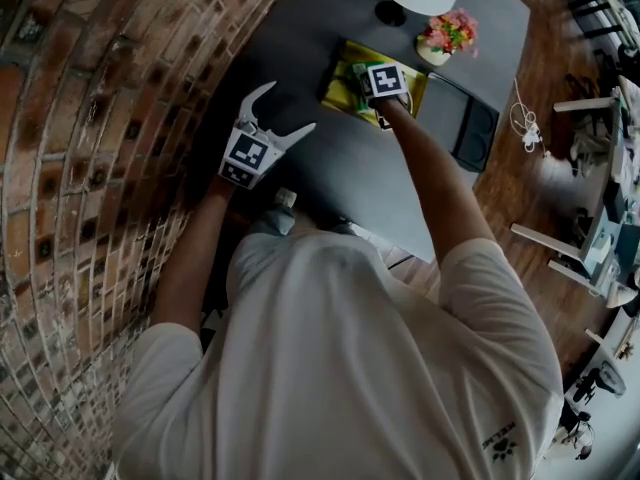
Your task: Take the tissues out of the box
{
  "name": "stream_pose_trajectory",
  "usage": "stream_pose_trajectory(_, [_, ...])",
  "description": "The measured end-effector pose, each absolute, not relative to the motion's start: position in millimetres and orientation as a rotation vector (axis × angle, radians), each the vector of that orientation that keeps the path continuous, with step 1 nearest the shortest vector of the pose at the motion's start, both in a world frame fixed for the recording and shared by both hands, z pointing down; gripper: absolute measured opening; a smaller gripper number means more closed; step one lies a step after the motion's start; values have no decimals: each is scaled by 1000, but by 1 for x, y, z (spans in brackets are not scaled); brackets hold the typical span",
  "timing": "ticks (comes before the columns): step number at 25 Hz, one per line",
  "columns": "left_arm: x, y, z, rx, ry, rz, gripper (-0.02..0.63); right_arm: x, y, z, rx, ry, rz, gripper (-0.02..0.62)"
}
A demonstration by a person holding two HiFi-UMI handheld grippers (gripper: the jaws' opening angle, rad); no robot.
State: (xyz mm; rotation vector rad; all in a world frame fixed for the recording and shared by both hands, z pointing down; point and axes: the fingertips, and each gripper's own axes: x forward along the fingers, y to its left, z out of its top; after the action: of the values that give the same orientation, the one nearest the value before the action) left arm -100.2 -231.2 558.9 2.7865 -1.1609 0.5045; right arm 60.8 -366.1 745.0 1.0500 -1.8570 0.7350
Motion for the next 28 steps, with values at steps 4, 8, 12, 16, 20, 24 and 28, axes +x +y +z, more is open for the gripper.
stream_pose_trajectory(4, [-98,-233,549,2784,-1163,437,442,62,-366,741,1050,-1866,725,485])
stream_pose_trajectory(8, [-93,-236,538,2796,-1155,383,436,58,-364,724,1089,-1931,724,476])
stream_pose_trajectory(12, [-91,-243,531,2810,-1149,334,426,51,-365,680,1131,-2070,621,476])
stream_pose_trajectory(16, [-84,-251,514,2826,-1147,269,425,58,-360,644,1207,-2197,542,476])
stream_pose_trajectory(20, [-80,-260,498,2840,-1160,207,420,89,-348,593,1418,-2330,551,476])
stream_pose_trajectory(24, [-71,-263,481,2879,-1154,164,420,127,-323,539,1599,-2442,501,476])
stream_pose_trajectory(28, [-61,-262,465,2920,-1157,131,414,157,-285,494,1729,-2504,365,476])
